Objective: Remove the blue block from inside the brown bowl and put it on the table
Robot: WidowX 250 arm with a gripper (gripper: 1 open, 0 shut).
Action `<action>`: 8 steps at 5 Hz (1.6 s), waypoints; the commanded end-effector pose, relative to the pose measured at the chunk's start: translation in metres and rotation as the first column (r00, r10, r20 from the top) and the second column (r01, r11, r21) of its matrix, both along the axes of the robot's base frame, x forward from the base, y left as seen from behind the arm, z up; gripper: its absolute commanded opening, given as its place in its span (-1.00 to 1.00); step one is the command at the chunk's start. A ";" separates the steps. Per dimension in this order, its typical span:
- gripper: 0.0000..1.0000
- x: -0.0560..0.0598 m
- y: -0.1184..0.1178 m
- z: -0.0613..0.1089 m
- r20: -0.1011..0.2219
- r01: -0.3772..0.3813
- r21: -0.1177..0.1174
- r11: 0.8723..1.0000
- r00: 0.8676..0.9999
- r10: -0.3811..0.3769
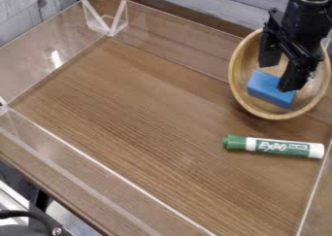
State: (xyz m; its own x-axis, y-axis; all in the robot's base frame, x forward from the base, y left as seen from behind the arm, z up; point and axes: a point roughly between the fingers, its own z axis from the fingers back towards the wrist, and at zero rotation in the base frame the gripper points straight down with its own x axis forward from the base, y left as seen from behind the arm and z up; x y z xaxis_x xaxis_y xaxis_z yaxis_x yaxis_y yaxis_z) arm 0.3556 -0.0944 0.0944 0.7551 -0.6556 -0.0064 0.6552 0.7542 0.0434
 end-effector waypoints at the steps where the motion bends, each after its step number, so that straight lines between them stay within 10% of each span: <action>1: 1.00 0.008 -0.005 0.017 0.067 0.015 -0.016 1.000 0.998 -0.014; 8: 1.00 0.014 -0.010 0.016 0.105 0.043 -0.029 0.999 0.994 -0.040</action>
